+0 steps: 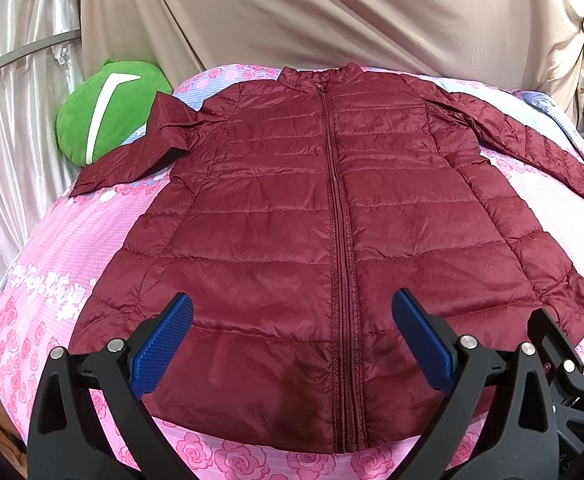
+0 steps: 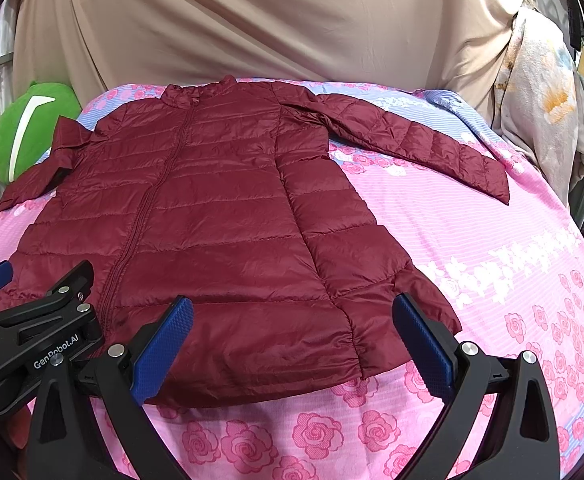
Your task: Fold large clothes
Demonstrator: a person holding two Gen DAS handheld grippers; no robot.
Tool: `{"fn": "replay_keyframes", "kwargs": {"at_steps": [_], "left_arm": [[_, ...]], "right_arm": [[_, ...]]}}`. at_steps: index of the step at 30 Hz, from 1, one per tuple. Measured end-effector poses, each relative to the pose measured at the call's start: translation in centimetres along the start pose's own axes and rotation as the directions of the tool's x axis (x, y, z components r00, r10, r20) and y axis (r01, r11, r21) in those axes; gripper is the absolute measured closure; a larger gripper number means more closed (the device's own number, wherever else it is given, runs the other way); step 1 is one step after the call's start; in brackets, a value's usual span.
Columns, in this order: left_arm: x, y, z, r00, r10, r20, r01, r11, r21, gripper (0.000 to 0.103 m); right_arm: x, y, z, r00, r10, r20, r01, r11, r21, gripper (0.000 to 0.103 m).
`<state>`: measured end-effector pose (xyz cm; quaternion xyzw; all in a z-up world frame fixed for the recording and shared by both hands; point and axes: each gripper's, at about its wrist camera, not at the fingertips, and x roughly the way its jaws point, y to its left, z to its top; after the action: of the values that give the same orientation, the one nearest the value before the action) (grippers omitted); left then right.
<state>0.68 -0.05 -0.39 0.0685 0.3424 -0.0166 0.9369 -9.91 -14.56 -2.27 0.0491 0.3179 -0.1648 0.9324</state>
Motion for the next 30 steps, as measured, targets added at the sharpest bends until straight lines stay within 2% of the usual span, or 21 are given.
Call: {"fn": "replay_keyframes", "kwargs": {"at_steps": [26, 30], "left_arm": [[0.3, 0.2, 0.0, 1.0, 0.001, -0.008, -0.001, 1.0, 0.004, 0.007], [0.6, 0.4, 0.2, 0.999, -0.028, -0.02, 0.028, 1.0, 0.01, 0.006]], "right_arm": [[0.9, -0.3, -0.2, 1.0, 0.001, -0.012, -0.001, 1.0, 0.007, 0.005], [1.2, -0.5, 0.1, 1.0, 0.018, -0.019, -0.018, 1.0, 0.001, 0.005]]}}
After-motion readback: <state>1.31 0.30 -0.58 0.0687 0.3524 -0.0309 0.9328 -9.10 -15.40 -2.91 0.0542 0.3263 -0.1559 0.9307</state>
